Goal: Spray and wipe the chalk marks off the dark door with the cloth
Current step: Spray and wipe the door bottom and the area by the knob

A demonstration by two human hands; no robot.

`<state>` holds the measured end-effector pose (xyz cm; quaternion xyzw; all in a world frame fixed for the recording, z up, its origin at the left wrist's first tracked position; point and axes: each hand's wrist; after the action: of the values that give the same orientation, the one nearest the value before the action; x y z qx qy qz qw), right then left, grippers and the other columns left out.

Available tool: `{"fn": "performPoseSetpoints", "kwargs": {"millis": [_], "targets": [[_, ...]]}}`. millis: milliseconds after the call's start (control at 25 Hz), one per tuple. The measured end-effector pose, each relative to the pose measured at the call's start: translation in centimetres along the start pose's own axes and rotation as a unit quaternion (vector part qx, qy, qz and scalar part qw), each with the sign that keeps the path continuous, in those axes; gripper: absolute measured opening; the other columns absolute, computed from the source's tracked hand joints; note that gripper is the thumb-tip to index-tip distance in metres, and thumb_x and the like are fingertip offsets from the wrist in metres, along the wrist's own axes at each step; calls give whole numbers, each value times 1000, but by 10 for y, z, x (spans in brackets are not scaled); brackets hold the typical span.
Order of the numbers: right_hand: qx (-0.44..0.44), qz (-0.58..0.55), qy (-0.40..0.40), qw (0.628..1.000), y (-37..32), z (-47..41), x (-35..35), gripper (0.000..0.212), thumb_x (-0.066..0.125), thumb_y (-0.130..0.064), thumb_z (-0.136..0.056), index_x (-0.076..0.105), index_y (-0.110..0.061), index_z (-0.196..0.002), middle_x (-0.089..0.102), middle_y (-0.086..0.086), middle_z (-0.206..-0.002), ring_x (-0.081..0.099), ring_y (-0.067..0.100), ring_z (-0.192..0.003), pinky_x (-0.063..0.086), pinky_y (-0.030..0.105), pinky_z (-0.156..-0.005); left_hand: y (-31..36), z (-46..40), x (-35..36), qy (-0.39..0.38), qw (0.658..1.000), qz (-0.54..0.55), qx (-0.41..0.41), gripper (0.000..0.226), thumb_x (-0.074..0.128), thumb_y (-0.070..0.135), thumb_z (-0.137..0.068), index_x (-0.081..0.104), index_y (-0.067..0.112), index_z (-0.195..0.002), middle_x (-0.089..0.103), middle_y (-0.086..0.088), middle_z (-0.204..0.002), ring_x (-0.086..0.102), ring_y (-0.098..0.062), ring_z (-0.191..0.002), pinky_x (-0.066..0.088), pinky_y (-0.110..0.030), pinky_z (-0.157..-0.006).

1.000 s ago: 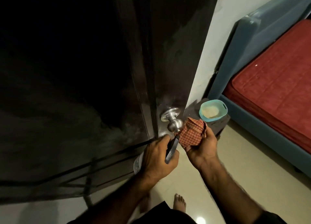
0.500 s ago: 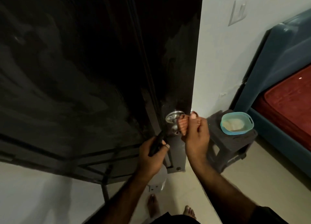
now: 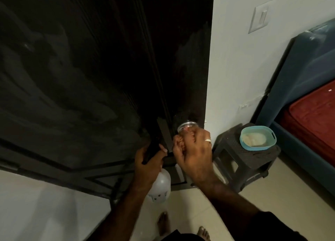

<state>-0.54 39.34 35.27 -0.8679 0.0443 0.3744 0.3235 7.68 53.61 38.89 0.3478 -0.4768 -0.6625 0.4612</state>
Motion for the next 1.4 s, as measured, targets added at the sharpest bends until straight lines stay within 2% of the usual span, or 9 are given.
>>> {"fn": "performPoseSetpoints", "kwargs": {"millis": [120, 280, 360, 520, 600, 760, 960, 1240, 1400], "targets": [[293, -300, 43, 907, -11, -8, -1, 39, 57, -61, -96, 60, -32, -122, 65, -1, -116, 66, 21, -102, 62, 47, -83, -2, -2, -4, 4, 1000, 0, -17, 34, 80, 3, -89, 66, -4, -118, 70, -28, -94, 54, -13, -53, 47, -26, -50], [568, -637, -61, 517, -11, -28, -19, 52, 52, -53, -99, 73, -15, -126, 73, 10, -92, 71, 27, -80, 54, 36, -71, 2, -3, -5, -10, 1000, -6, -9, 30, 78, 1, -89, 68, -4, -116, 71, -26, -94, 54, -11, -53, 47, -24, -50], [560, -614, -75, 552, -8, -28, -19, 49, 48, -54, -100, 75, -19, -122, 75, 8, -91, 71, 24, -82, 58, 40, -75, 6, -4, -3, -20, 1000, -4, -2, 22, 77, -1, -90, 70, -3, -110, 71, -18, -90, 53, -11, -52, 46, -24, -49], [247, -200, -46, 947, -8, -23, -20, 35, 55, -63, -93, 62, -34, -112, 66, -2, -107, 65, 19, -95, 62, 51, -81, 14, -10, -2, -42, 999, -3, 11, 9, 75, -4, -90, 72, 3, -93, 68, -13, -80, 51, -12, -51, 44, -27, -51], [37, 59, -55, 996, -15, -15, -16, 36, 64, -49, -94, 59, -26, -122, 56, 7, -122, 56, 25, -108, 55, 46, -85, 17, -15, -1, -73, 997, -8, 32, 16, 70, -9, -92, 69, 5, -84, 63, -14, -74, 47, -12, -48, 42, -27, -49], [-185, 210, -62, 958, 2, 10, -1, 47, 78, -36, -85, 65, -20, -127, 55, 21, -143, 49, 43, -133, 41, 62, -103, 25, -28, -1, -117, 992, -11, 55, 13, 65, -12, -92, 67, -1, -85, 56, -18, -71, 44, -13, -46, 38, -26, -47], [138, -103, 102, 980, -21, 9, 16, 47, 74, -41, -93, 61, -14, -129, 53, 10, -131, 56, 21, -119, 49, 32, -93, 32, -46, -11, -159, 981, -46, 97, 7, 67, -4, -94, 63, -6, -89, 58, -24, -73, 45, -15, -46, 37, -28, -48], [557, -688, 0, 465, -31, -24, 6, 44, 58, -58, -83, 68, -17, -95, 61, 6, -81, 58, 22, -66, 41, 29, -61, 38, -57, -25, -203, 970, -42, 124, 12, 70, 1, -92, 65, 2, -81, 53, -40, -73, 45, -14, -45, 37, -26, -47], [572, -620, -73, 532, -10, -27, 0, 58, 48, -64, -92, 76, -13, -97, 67, 7, -82, 63, 23, -68, 49, 32, -64, 41, -62, -27, -209, 971, -39, 107, 19, 67, -7, -94, 66, 4, -80, 58, -24, -73, 45, -13, -46, 38, -26, -49]]}}
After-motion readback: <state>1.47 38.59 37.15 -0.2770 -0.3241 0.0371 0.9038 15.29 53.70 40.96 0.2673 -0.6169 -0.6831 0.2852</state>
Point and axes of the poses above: each hand's wrist, its own z-axis away from the middle knuckle, its own x-axis out of the palm, y = z × x
